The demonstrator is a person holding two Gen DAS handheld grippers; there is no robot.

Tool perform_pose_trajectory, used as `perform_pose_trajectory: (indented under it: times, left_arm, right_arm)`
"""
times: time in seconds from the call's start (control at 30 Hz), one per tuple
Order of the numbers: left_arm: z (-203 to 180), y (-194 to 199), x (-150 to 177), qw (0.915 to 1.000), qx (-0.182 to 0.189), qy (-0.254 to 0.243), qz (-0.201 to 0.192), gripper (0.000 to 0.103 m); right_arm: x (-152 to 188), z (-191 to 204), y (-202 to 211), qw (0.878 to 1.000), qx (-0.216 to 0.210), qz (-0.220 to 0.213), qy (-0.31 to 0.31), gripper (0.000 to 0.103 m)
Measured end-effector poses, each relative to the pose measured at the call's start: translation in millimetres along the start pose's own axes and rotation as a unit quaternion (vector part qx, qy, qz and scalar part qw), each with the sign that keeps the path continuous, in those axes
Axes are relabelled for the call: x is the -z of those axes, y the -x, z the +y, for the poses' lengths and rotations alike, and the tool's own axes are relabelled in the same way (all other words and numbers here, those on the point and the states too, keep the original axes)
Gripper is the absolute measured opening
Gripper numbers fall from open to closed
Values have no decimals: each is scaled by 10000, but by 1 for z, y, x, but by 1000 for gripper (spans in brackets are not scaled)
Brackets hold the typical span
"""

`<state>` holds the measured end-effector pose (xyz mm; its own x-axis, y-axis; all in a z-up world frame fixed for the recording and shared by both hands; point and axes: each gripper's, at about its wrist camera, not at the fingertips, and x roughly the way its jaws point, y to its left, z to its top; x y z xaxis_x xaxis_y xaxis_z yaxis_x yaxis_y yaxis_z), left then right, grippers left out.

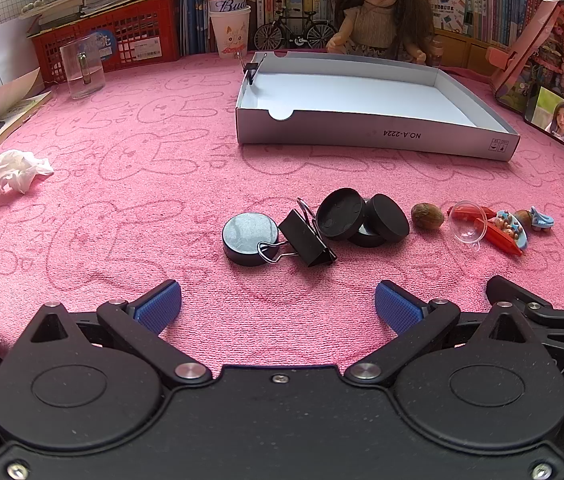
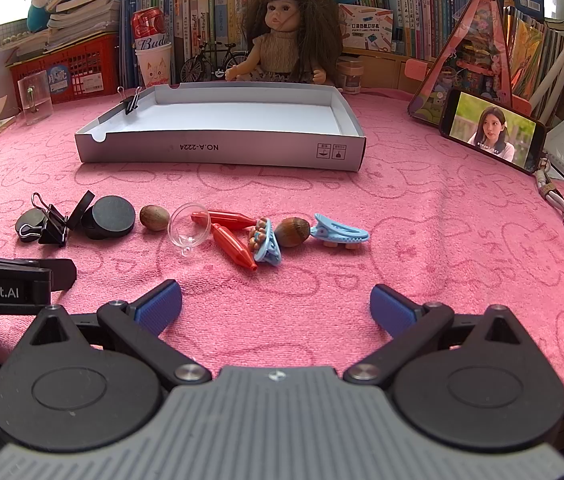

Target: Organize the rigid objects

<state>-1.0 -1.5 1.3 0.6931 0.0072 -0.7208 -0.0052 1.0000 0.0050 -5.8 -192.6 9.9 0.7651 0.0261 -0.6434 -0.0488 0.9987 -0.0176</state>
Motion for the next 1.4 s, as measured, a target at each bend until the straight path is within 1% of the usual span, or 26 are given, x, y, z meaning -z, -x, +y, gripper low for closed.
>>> perform_pose_trajectory:
  times: [0.93,1.13,1.4]
  left_arm:
    - [0,0,0,10000,1,1,-18,103]
    - [2,3,0,10000,-3,13,-89,103]
    - [6,1,1,9999,65,-53,-115,103]
  right_arm:
    - [1,0,1,10000,3,-12,-2,103]
    - [1,0,1,10000,-1,-30,2,103]
    - [3,0,0,10000,-5,-45,-3,103]
